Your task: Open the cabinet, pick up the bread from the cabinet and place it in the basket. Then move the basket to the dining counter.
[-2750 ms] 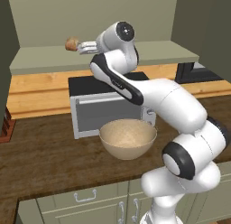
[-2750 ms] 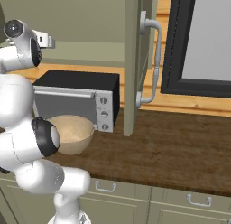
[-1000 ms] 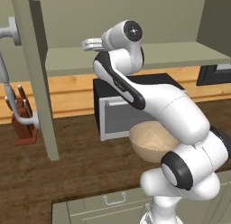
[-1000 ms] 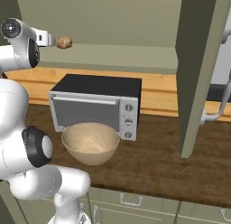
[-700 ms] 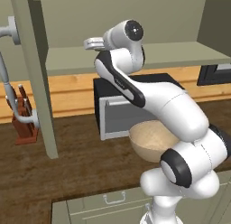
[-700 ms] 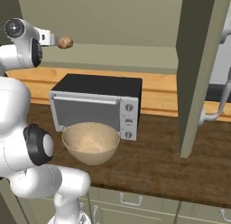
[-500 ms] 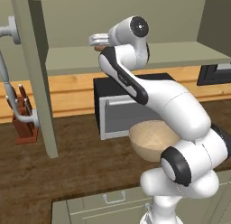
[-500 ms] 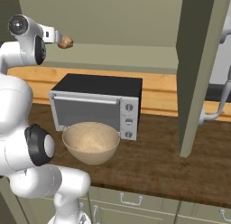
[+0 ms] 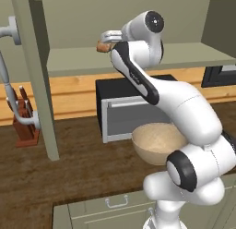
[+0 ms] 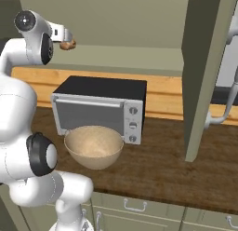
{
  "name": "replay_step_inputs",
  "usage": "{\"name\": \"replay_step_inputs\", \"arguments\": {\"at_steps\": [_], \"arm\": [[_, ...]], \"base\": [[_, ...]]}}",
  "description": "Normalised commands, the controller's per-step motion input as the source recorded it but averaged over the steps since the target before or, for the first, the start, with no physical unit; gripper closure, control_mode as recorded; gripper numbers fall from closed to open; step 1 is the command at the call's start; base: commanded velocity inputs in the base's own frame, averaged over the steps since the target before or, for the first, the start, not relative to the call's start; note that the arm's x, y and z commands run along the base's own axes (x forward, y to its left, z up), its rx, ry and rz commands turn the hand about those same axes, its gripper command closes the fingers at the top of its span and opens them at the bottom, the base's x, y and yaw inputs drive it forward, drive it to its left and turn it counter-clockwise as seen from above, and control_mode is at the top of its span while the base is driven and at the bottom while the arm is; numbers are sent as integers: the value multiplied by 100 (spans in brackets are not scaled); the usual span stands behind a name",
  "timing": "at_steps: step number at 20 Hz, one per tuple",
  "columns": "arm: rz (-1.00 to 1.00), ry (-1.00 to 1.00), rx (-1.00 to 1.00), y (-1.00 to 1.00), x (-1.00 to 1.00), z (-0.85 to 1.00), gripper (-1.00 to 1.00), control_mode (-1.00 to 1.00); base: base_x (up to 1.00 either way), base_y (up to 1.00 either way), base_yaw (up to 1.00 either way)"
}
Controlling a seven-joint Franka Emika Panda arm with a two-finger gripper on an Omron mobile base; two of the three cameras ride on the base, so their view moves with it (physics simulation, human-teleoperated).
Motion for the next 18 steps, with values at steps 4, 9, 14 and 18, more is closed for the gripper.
{"name": "replay_step_inputs", "arguments": {"at_steps": [4, 9, 14, 18], "arm": [[0, 0, 1, -13, 3, -13, -100, -100], [0, 0, 2, -1, 23, -21, -100, -100], [0, 0, 3, 0, 17, -10, -100, -100], [0, 1, 1, 0, 28, 0, -100, -100]], "base": [[0, 0, 0], [0, 0, 0], [0, 0, 0], [0, 0, 0]]}}
